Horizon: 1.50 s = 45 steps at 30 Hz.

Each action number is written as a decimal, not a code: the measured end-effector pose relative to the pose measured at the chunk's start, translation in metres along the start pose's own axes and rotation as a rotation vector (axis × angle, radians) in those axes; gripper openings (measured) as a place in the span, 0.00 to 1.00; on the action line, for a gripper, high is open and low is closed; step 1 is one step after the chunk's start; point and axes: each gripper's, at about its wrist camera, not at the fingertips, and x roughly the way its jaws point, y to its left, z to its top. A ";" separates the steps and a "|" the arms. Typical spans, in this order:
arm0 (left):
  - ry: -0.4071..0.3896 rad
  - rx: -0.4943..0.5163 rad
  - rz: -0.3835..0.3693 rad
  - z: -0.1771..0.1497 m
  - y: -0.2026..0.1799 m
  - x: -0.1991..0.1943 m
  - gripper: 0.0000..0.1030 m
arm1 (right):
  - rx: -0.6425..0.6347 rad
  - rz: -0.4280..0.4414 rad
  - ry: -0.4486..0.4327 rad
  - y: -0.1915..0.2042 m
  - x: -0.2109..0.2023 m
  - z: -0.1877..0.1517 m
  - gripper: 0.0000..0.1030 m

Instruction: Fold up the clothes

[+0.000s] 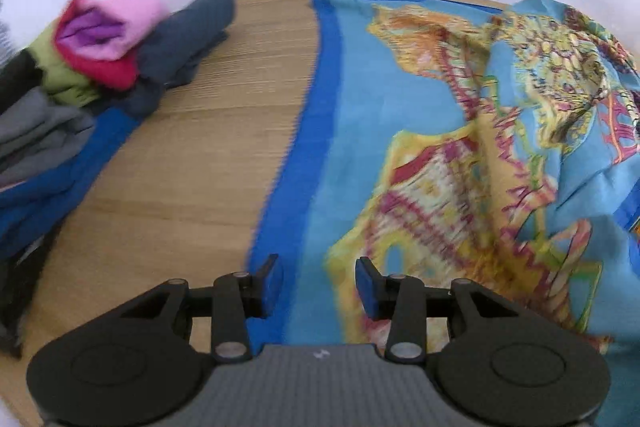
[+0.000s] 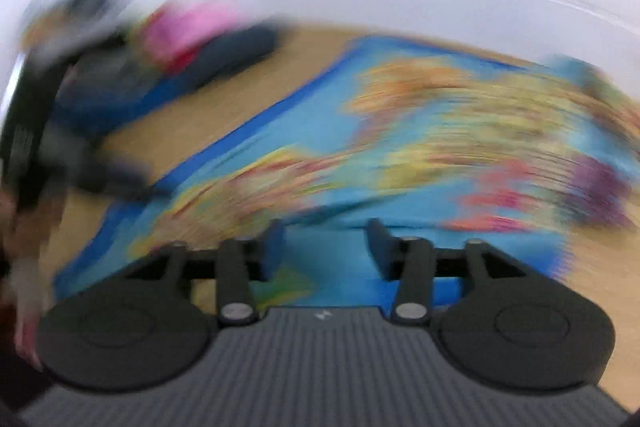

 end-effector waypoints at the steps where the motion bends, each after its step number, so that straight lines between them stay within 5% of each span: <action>1: 0.002 0.010 -0.014 0.002 -0.009 0.003 0.41 | 0.128 -0.078 -0.039 -0.032 -0.008 0.003 0.78; 4: -0.007 0.054 -0.034 0.004 -0.035 0.008 0.41 | 0.525 -0.295 -0.109 -0.132 -0.018 0.003 0.81; 7: -0.010 0.090 -0.005 0.002 -0.057 0.011 0.42 | 0.722 -0.350 -0.122 -0.205 0.003 -0.001 0.81; 11: 0.009 0.058 0.066 0.006 -0.068 0.012 0.46 | 0.651 -0.319 -0.113 -0.232 0.060 0.014 0.80; 12: 0.019 0.034 0.087 0.008 -0.069 0.013 0.49 | 0.590 -0.300 -0.115 -0.229 0.074 0.019 0.71; 13: 0.030 0.010 0.111 0.009 -0.071 0.013 0.50 | 0.526 -0.279 -0.101 -0.226 0.086 0.025 0.23; 14: 0.041 -0.013 0.136 0.011 -0.073 0.013 0.50 | 0.513 -0.247 -0.093 -0.227 0.091 0.029 0.07; 17: 0.061 -0.039 0.220 0.014 -0.082 0.013 0.51 | 0.547 -0.157 -0.134 -0.238 0.081 0.037 0.05; 22: 0.078 -0.002 0.347 0.016 -0.102 0.013 0.50 | 0.555 -0.202 -0.284 -0.301 -0.042 0.051 0.05; 28: 0.079 0.022 0.392 0.017 -0.105 0.015 0.50 | 0.525 -0.473 -0.324 -0.393 -0.174 0.054 0.05; 34: 0.089 0.127 0.461 0.018 -0.118 0.019 0.50 | 0.287 -0.986 -0.130 -0.457 -0.187 0.073 0.05; 38: 0.078 0.170 0.471 0.016 -0.120 0.020 0.50 | 0.244 -1.296 -0.025 -0.481 -0.194 0.073 0.06; 40: 0.073 0.152 0.449 0.015 -0.115 0.018 0.49 | 0.259 -1.394 0.141 -0.500 -0.188 0.069 0.09; 43: 0.071 0.095 0.387 0.012 -0.105 0.010 0.49 | 0.316 -1.356 0.290 -0.497 -0.186 0.067 0.19; 45: 0.069 0.074 0.342 0.007 -0.098 0.005 0.50 | 0.305 -1.398 0.252 -0.466 -0.187 0.077 0.27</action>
